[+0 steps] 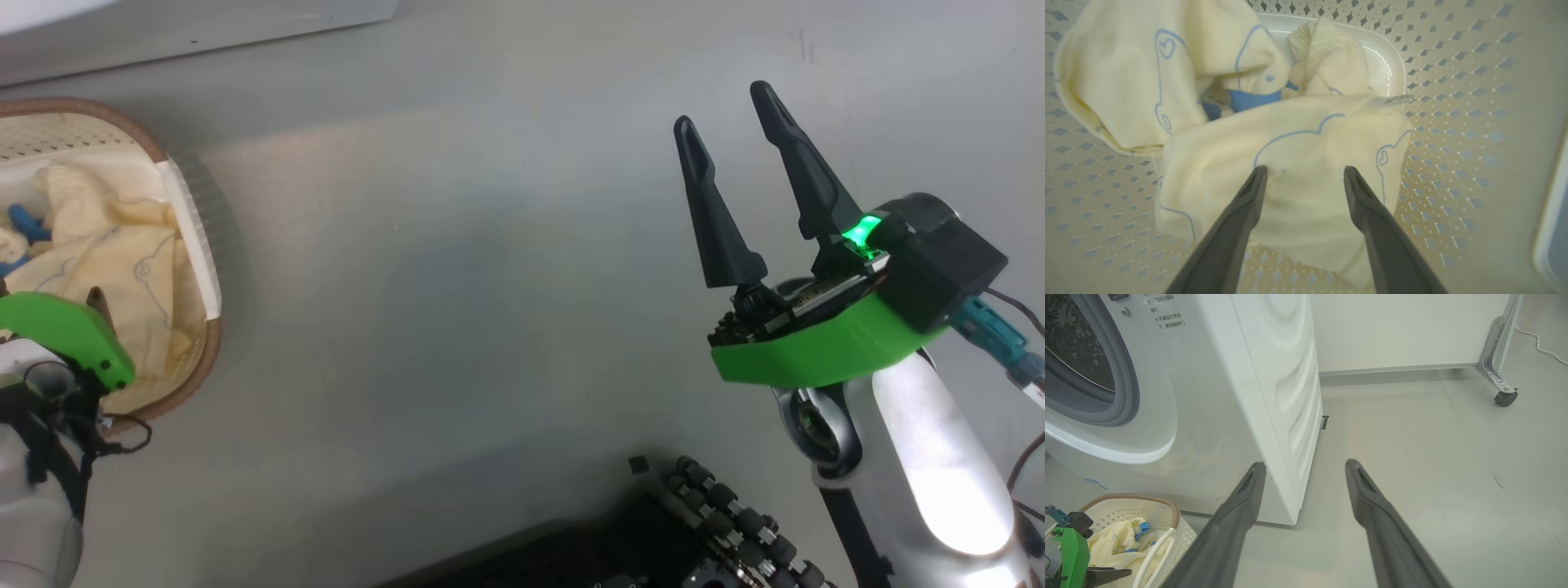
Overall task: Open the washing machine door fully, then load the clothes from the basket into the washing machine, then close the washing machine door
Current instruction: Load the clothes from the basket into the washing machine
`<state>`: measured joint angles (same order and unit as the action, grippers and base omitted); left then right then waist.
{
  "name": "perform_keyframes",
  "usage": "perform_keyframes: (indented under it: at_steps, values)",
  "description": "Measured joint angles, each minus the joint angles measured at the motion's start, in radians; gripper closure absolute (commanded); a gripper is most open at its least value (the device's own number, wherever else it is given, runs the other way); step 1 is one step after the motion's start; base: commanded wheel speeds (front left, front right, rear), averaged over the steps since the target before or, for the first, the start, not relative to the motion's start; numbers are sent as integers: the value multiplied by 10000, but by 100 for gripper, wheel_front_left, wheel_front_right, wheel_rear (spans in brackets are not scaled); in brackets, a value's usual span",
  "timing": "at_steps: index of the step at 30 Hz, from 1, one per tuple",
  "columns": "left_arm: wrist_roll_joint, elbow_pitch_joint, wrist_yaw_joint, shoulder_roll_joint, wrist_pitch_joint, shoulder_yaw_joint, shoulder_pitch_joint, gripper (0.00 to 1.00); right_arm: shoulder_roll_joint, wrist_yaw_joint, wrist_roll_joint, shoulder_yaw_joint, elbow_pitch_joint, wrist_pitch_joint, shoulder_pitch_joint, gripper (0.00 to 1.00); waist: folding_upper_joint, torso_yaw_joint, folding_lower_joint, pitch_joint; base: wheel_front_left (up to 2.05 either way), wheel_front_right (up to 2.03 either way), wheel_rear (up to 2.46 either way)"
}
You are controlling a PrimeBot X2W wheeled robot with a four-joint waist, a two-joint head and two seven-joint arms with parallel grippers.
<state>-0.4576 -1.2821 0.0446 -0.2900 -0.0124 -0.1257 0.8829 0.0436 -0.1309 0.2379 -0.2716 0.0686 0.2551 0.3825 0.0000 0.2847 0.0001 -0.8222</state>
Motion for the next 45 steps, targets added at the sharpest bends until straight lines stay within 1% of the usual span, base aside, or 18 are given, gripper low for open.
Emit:
perform_keyframes:
  at_steps: [5,11,16,17,18,19,22,25,30,32,34,39,45]
  values:
    - [-102,-36,-35,-253,-600,52,278,0,0,0,0,-27,134,0,109,0,0,158,0,-499,0,0,0]
    - [-102,-46,-251,-389,-1126,-2,763,0,0,0,0,-12,278,0,172,0,0,313,0,-1064,0,0,0]
    - [-84,-46,-320,-483,-1126,-84,958,0,0,0,2,25,422,2,172,0,1,367,0,-1345,0,0,0]
    - [-84,-44,-357,-491,-1126,-92,984,50,0,0,2,25,439,2,172,0,1,369,0,-1390,0,0,0]
    - [-84,-44,-430,-472,-1152,-96,1007,67,0,0,2,33,447,2,171,0,1,363,0,-1421,0,0,0]
    - [-84,-46,-470,-451,-1220,-117,1022,100,0,0,0,33,447,2,171,0,1,347,0,-1438,0,0,0]
    - [-82,-46,-558,-416,-1254,-188,1042,100,0,0,0,36,462,2,170,0,1,291,-1,-1490,0,0,0]
    - [-84,-44,-719,-351,-938,-222,1058,100,0,0,-2,31,464,2,171,0,1,235,-1,-1502,0,0,0]
    - [-134,-82,-738,-272,-353,-180,1042,100,0,0,-2,33,428,2,172,0,1,162,-1,-1404,0,0,0]
    - [-140,-82,-823,-182,-142,-176,1017,100,0,0,-4,48,378,2,171,0,1,107,-1,-1297,0,0,0]
    - [-190,-86,-821,-92,90,-176,958,100,0,0,-23,90,339,2,166,0,1,38,-1,-1167,0,0,0]
    - [-385,-73,-803,90,1164,-81,804,100,0,0,-173,274,221,2,145,0,1,-192,-1,-775,0,0,0]
    - [-385,-77,-715,391,1992,-121,676,100,4,0,-405,573,48,2,64,0,1,-549,-1,-196,0,0,0]
